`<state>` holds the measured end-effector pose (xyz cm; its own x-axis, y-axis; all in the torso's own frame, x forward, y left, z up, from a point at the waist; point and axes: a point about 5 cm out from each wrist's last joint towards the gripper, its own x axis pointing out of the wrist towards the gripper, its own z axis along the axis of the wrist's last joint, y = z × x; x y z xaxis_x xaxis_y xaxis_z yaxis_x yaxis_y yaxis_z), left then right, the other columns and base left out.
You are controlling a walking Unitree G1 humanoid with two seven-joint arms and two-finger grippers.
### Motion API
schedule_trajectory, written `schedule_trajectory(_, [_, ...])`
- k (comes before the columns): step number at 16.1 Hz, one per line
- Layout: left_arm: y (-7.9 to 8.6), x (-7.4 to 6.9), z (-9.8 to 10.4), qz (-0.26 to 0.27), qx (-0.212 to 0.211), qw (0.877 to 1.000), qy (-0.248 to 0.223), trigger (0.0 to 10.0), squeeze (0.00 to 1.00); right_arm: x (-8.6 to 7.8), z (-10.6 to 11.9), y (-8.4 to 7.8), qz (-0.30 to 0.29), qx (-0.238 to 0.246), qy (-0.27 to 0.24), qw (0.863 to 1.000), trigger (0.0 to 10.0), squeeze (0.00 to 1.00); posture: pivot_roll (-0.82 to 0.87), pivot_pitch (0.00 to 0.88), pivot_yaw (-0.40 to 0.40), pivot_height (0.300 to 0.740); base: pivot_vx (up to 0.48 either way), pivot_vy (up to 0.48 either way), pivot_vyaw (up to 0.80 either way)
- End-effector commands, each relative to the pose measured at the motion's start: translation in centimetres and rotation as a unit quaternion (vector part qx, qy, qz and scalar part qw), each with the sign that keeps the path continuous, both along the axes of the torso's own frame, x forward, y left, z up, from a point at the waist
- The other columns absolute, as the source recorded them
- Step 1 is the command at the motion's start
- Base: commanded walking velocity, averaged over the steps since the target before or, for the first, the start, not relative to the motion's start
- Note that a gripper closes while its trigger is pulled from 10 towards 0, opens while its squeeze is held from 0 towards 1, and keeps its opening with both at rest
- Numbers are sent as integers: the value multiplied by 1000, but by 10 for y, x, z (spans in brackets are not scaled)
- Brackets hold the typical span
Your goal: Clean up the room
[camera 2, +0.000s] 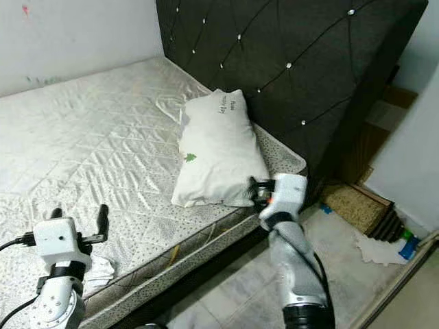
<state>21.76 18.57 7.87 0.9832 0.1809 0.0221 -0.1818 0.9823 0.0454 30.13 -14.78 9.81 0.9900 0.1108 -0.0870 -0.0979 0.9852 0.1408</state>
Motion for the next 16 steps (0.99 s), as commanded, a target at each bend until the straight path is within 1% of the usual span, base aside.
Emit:
schedule_trajectory(1, [0,0,4,-4,1,1000,-4,10000,0,-2,5,3,19,-12,-15,1000,10000,0,116,82,-31,740,0,0,0])
schedule_trajectory(2, [-1,0,5,-3,1,1000,-5,10000,0,-5,6,8,43,-1,-17,999,10000,0,115,88,-33,740,0,0,800])
schedule_trajectory(3, [-1,1,5,-9,2,1000,-3,10000,0,-7,6,10,49,-2,-20,999,10000,0,115,88,-33,740,0,0,800])
schedule_trajectory(4, [-6,3,5,-52,-2,999,6,10000,0,-7,8,11,49,-4,-23,999,10000,0,118,111,-38,740,0,0,800])
schedule_trajectory(5, [-6,3,8,-56,28,998,7,10000,0,-8,7,9,41,-3,-22,999,10000,0,117,120,-37,740,0,0,800])
schedule_trajectory(6, [-6,1,11,-64,36,997,2,10000,0,-11,5,7,37,-6,-19,999,10000,0,117,135,-41,740,0,0,800])
schedule_trajectory(7, [-6,0,13,-79,27,996,-4,10000,0,-13,5,5,37,-8,-17,999,10000,0,117,150,-43,740,0,0,800])
schedule_trajectory(10, [-8,-7,12,-80,20,997,7,10000,0,-19,3,3,42,-16,-10,999,10000,0,113,173,-43,740,0,0,800])
schedule_trajectory(13, [-10,-7,13,-88,20,996,11,10000,0,-21,4,5,44,-13,-9,999,10000,0,111,184,-41,740,0,0,800])
schedule_trajectory(16, [-7,-8,16,-80,27,996,9,10000,0,-22,4,6,42,-9,-7,999,10000,0,110,194,-37,740,0,0,563])
